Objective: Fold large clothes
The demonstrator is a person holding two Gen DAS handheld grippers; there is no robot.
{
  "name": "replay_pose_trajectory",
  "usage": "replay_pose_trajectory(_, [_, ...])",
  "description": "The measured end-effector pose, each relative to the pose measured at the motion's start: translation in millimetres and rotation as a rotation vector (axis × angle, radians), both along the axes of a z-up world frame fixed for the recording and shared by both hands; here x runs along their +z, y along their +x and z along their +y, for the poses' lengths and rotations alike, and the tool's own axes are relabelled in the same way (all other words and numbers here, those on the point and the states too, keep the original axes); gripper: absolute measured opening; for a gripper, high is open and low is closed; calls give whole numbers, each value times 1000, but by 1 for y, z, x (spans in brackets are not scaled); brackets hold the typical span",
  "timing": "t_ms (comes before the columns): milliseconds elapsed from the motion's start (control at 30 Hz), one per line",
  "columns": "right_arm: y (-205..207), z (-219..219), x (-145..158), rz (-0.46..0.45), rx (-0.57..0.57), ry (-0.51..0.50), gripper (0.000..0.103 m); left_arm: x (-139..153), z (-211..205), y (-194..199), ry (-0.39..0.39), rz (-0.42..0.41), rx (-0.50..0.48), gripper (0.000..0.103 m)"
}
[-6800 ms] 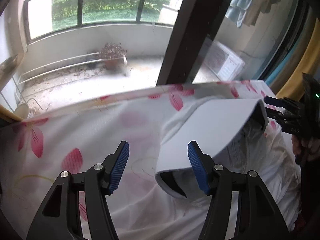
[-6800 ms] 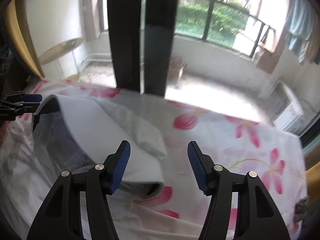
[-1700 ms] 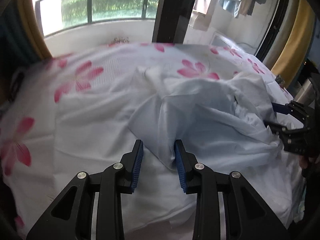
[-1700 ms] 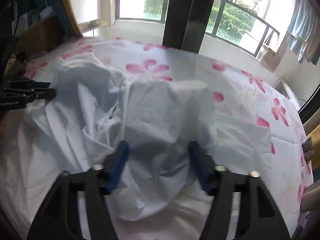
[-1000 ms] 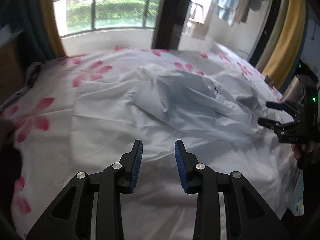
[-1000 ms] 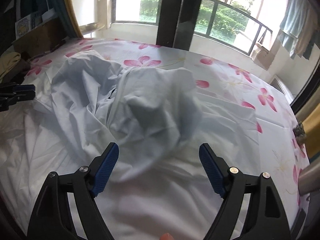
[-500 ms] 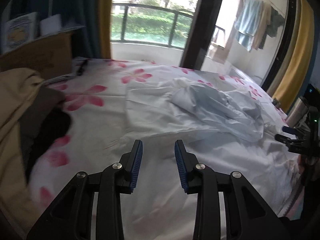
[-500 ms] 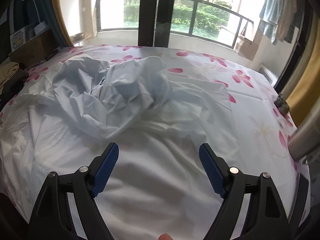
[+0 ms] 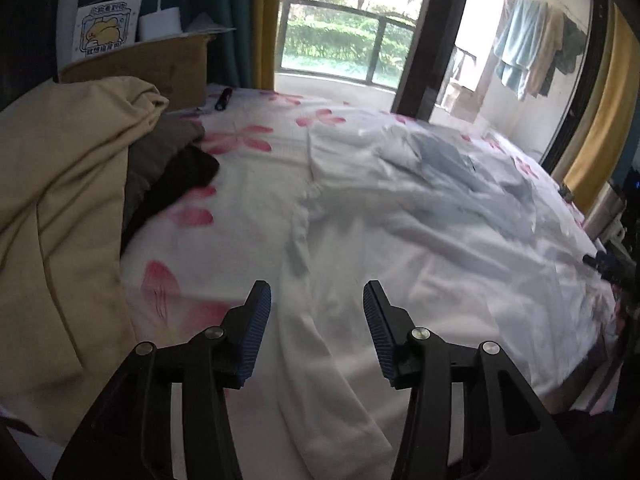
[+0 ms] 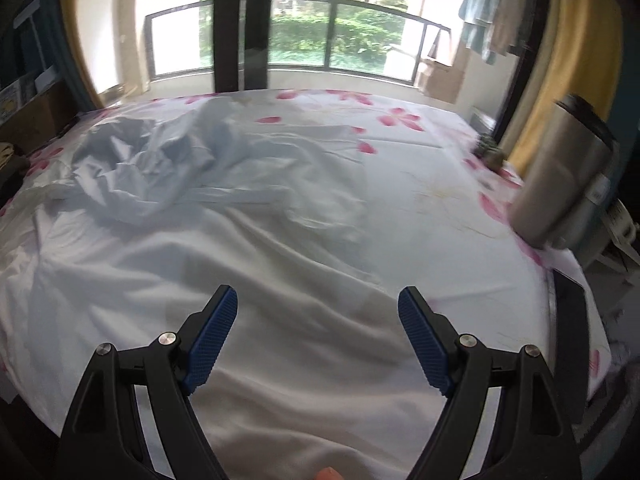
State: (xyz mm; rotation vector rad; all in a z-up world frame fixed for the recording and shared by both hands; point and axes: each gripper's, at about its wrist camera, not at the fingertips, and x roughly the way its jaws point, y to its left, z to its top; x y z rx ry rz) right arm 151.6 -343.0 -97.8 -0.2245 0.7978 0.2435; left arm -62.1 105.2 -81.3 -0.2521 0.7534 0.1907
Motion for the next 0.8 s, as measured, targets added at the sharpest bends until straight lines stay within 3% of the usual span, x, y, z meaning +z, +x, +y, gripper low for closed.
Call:
replay_pose_trajectory(233, [-2,-64,4,-15,-144,13,82,-17,-16,-15,38,47,85,51])
replay_pose_trajectory(400, [-3,-103,1,5,-199,73,82,-22,-17,-21,17,68,102,51])
replay_pose_trajectory(567, [-4,-102,-15,64,-160,94,82,-27,-17,-29,27,107,107,51])
replay_pose_trajectory(667, [-11,-95,-25,85,-126,95,82,-25,-18,-33,-33,98,81,51])
replay_pose_trajectory(800, [-20,-81,-28,69,-110,62,82,-29,-27,-32,36,118,67,51])
